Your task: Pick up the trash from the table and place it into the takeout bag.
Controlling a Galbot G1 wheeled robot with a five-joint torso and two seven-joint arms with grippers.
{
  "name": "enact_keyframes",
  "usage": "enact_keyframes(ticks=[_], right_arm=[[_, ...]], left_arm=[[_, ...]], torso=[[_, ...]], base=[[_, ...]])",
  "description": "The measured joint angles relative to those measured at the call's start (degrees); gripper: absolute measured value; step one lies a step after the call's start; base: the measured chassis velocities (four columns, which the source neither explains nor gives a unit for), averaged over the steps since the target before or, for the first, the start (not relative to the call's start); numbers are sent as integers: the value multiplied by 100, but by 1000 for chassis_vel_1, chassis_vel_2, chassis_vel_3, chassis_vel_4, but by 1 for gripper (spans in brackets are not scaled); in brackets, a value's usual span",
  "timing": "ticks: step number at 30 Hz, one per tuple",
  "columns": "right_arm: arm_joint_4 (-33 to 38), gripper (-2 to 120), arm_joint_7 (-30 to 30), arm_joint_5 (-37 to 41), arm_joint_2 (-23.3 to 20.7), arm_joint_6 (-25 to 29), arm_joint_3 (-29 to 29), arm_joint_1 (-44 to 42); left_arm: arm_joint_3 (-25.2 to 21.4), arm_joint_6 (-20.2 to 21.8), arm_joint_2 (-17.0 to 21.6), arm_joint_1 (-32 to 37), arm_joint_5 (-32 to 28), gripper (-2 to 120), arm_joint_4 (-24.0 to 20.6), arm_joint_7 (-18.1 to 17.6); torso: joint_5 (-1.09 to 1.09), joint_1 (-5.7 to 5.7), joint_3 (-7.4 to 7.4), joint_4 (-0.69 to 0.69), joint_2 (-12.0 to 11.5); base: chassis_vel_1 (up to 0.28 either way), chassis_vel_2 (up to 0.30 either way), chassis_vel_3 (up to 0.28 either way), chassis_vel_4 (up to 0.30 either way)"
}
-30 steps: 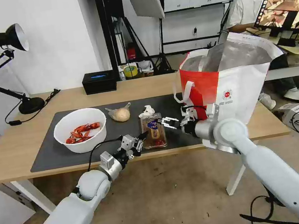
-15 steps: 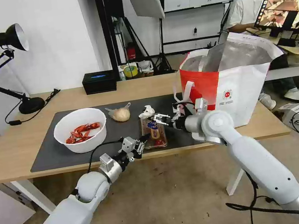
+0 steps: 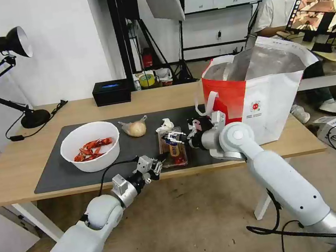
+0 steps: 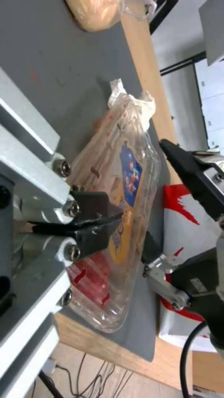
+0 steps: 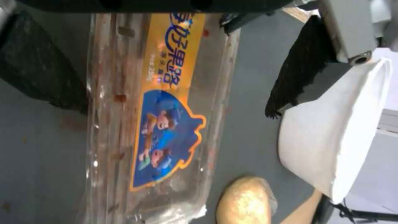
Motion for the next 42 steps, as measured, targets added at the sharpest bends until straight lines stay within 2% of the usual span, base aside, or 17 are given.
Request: enact_keyframes(ticks=[13,19,42], right_arm=[[-122,100,303,82,111,-3,-139,189],[-219,100,662,196,195,-3,-268,319],[-353,100,557,218,244,-2,-437,492]], left_arm=[[-8,-10,6,41,20,0,-50,-17],[-12,-50,5,49,19,0,-52,-27],[-17,-109,2,55,-1,0,-26,-40]], torso=[[0,0,0,0,0],[0,0,0,0,0],[0,0,0,0,0]], base=[[0,0,0,0],[0,0,0,0],[0,0,0,0]])
